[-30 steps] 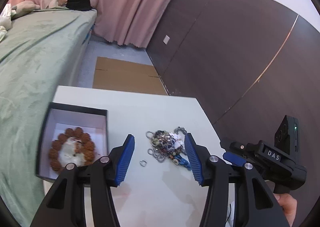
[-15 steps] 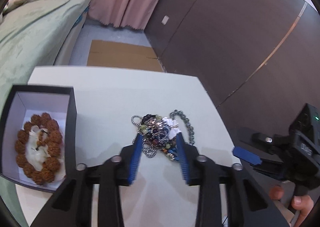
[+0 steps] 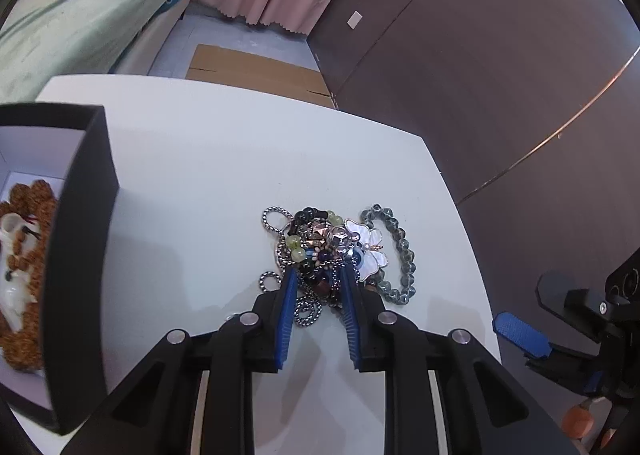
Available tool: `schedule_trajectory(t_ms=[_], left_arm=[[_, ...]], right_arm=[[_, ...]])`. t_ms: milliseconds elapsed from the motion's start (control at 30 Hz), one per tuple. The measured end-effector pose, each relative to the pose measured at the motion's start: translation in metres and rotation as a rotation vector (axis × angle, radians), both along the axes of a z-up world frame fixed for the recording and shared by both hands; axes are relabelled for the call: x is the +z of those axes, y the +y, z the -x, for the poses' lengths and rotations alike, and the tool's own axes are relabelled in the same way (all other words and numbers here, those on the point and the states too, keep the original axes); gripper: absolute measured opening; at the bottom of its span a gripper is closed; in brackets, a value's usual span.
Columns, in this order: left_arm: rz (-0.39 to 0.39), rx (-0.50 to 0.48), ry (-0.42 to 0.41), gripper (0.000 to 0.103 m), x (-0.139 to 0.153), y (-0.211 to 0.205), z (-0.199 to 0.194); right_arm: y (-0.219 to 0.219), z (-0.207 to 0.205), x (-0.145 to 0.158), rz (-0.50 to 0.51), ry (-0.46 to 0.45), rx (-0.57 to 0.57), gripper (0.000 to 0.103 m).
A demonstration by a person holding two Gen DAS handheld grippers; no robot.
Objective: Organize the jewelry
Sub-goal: 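Move the left tool back to the jewelry pile and close on a beaded strand, then carry the beaded strand with the left tool over the black box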
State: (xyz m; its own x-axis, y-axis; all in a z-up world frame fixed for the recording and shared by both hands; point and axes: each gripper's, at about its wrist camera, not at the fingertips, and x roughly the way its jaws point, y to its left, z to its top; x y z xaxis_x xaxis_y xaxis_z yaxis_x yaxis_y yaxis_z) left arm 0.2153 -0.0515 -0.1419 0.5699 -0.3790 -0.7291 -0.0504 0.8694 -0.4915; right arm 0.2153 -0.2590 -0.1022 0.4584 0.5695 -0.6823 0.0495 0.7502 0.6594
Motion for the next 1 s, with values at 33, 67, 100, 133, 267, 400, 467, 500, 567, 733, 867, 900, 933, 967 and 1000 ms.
schedule_trajectory(t_ms=[33,67,100,133,267,400,467,500,567,733,867,900,933,967,1000], left_arm=[[0.001,-0.002,-0.003,0.019,0.0,0.0,0.0],[-0.004,-0.002,-0.006,0.019,-0.001,-0.001,0.0],[-0.009,-0.003,-0.008,0.016,-0.001,-0.002,-0.001],[-0.012,-0.002,-0.009,0.014,-0.001,-0.001,-0.001],[-0.027,0.005,-0.045,0.006,0.006,0.0,0.005],[-0.031,-0.045,-0.141,0.006,0.031,-0.008,0.014],[-0.028,-0.063,-0.17,0.006,0.04,-0.009,0.019],[-0.019,-0.069,-0.181,0.006,0.043,-0.009,0.021],[0.0,-0.076,-0.205,0.006,0.049,-0.007,0.024],[0.03,-0.062,-0.229,0.006,0.06,0.004,0.027],[0.05,-0.044,-0.238,0.006,0.067,0.014,0.032],[0.051,-0.039,-0.241,0.006,0.069,0.015,0.031],[0.053,-0.033,-0.245,0.006,0.071,0.018,0.032],[0.055,-0.028,-0.248,0.006,0.073,0.02,0.034],[0.057,-0.024,-0.25,0.006,0.074,0.022,0.036]], right_arm=[[0.001,0.0,0.0,0.002,0.001,0.001,0.076],[0.001,0.0,-0.001,0.003,0.002,0.001,0.076],[0.001,0.0,-0.002,0.005,0.003,0.002,0.076],[0.002,0.0,-0.002,0.006,0.004,0.003,0.076],[0.005,0.0,-0.002,0.016,0.004,0.009,0.076],[0.008,0.0,-0.004,0.027,0.004,0.01,0.076],[0.009,-0.001,-0.004,0.034,0.003,0.009,0.076],[0.009,-0.003,-0.005,0.038,0.003,0.008,0.076],[0.009,-0.005,-0.007,0.044,0.002,0.009,0.076],[0.019,-0.013,-0.011,0.05,0.002,0.03,0.065],[0.028,-0.022,-0.017,0.064,0.017,0.047,0.055],[0.03,-0.024,-0.019,0.071,0.018,0.05,0.055],[0.033,-0.027,-0.02,0.081,0.018,0.054,0.054],[0.036,-0.029,-0.021,0.09,0.016,0.058,0.054],[0.039,-0.031,-0.021,0.101,0.012,0.064,0.054]])
